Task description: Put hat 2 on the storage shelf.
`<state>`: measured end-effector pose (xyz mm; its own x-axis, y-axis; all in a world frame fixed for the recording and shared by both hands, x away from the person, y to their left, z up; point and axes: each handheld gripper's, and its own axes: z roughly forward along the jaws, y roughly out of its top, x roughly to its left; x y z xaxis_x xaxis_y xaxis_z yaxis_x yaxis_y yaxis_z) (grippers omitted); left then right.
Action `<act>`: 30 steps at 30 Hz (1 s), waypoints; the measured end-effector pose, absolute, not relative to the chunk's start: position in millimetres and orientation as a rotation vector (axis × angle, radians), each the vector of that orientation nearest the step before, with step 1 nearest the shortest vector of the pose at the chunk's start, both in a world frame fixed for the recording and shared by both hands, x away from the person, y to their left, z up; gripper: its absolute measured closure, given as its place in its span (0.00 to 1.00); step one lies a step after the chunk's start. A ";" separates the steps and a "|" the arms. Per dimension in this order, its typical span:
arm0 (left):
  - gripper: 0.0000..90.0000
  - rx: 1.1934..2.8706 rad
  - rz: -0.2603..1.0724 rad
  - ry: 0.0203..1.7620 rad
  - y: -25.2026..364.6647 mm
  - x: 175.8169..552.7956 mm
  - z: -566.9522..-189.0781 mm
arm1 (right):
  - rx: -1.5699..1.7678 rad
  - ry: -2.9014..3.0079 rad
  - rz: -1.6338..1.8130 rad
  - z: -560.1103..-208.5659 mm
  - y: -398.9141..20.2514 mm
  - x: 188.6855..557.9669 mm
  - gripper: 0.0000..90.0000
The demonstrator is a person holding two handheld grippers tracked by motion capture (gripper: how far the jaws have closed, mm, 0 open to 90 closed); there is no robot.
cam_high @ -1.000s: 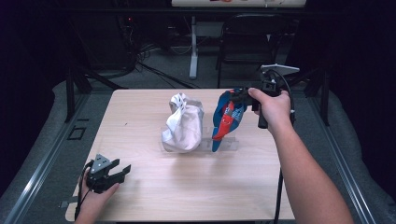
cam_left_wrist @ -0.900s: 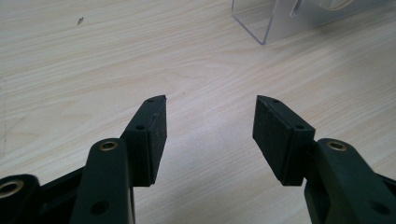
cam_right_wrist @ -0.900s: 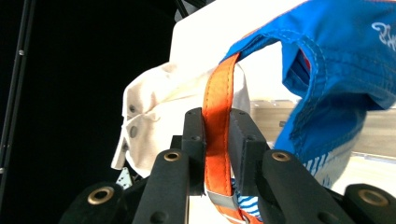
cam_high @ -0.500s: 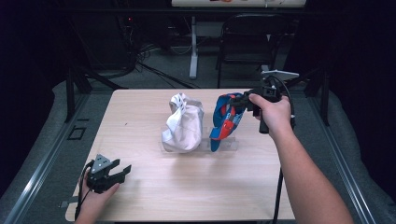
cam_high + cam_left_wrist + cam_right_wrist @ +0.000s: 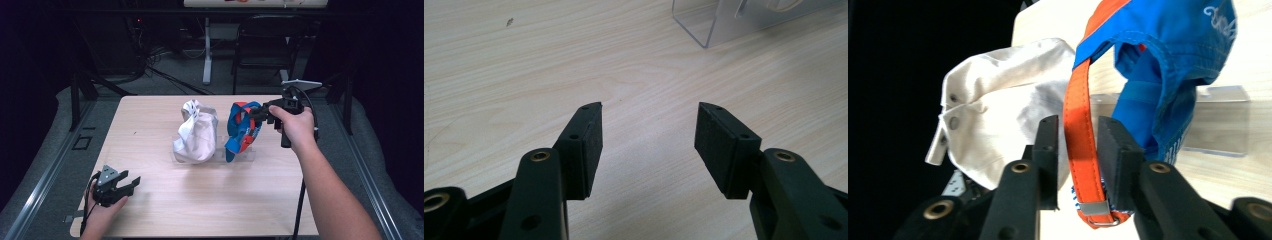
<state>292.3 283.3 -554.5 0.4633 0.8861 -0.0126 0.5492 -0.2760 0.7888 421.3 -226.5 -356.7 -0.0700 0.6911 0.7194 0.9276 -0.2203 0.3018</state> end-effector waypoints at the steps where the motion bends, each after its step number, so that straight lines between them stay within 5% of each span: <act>1: 0.50 1.961 0.568 1.195 283.4 292.4 -554.6 | -1.923 -1.764 -1.171 -356.8 -227.3 420.4 0.75; 13: 0.50 1.963 0.567 1.196 282.9 292.8 -555.0 | -1.995 -1.915 -1.238 -363.1 -240.7 404.3 0.56; 30: 0.49 1.965 0.567 1.208 283.4 294.2 -557.2 | -1.955 -2.245 -1.292 -394.9 -238.6 364.2 0.48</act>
